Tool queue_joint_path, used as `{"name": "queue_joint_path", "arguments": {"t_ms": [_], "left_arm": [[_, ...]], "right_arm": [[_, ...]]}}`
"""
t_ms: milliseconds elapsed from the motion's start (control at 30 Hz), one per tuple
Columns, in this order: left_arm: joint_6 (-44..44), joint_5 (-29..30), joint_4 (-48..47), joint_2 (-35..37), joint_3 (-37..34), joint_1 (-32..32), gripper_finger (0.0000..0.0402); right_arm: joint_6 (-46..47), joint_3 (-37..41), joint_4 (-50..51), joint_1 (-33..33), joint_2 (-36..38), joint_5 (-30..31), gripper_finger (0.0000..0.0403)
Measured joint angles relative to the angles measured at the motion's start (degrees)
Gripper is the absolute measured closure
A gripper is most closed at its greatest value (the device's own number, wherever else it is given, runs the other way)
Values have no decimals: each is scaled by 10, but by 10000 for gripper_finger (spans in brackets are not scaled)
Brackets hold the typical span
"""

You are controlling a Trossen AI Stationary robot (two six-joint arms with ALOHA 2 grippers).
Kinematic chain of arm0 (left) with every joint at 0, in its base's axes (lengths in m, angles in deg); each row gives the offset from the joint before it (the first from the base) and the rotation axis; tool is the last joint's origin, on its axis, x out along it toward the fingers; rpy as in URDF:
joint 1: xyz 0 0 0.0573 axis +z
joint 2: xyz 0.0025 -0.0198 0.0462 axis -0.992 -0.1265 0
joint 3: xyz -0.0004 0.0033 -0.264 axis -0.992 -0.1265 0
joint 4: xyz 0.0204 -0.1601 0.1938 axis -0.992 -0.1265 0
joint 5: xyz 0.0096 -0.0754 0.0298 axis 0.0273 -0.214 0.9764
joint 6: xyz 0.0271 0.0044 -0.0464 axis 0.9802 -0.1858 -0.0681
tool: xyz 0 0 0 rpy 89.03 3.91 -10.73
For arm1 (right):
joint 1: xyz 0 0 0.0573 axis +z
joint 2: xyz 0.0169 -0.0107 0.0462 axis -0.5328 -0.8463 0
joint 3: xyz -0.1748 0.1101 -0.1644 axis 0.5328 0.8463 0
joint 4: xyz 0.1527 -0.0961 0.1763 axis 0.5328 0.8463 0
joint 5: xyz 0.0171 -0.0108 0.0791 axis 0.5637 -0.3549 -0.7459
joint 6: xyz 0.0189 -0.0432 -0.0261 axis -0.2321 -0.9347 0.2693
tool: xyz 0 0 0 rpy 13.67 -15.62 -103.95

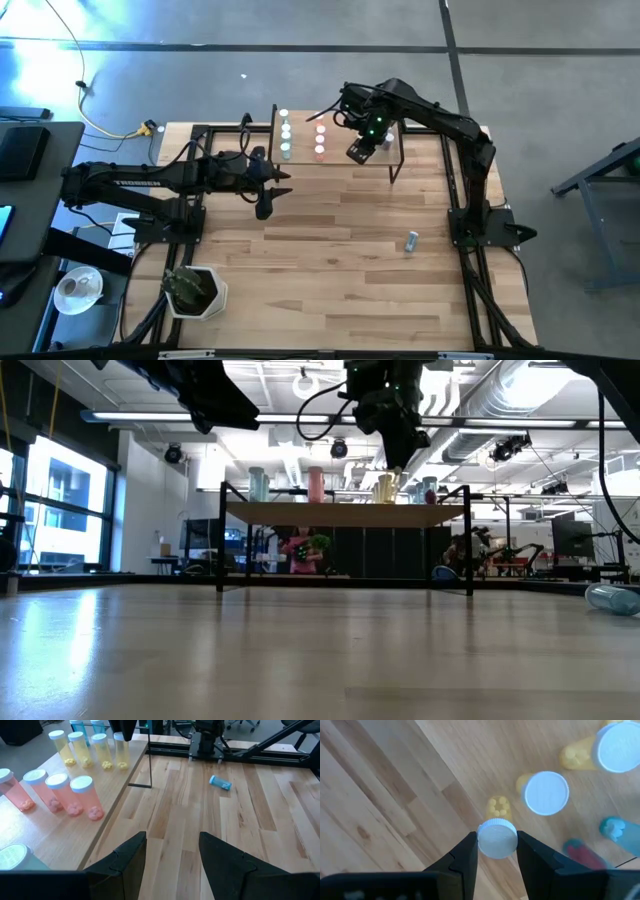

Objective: Pick and place medicine bottles onto shelf by color
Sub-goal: Align the yellow pill bottle with the yellow pill bottle

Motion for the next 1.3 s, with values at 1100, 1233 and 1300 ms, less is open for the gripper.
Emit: {"name": "queue_joint_path", "arguments": {"t_ms": [1100,1233,1300], "left_arm": [[0,0,-13,0,0,0,229],[0,0,-13,0,0,0,229],[0,0,-13,0,0,0,229]], "right_arm": [[14,0,5,0,0,1,291],[15,0,6,1,0,15,291],[15,0,8,3,-1,15,291]]}}
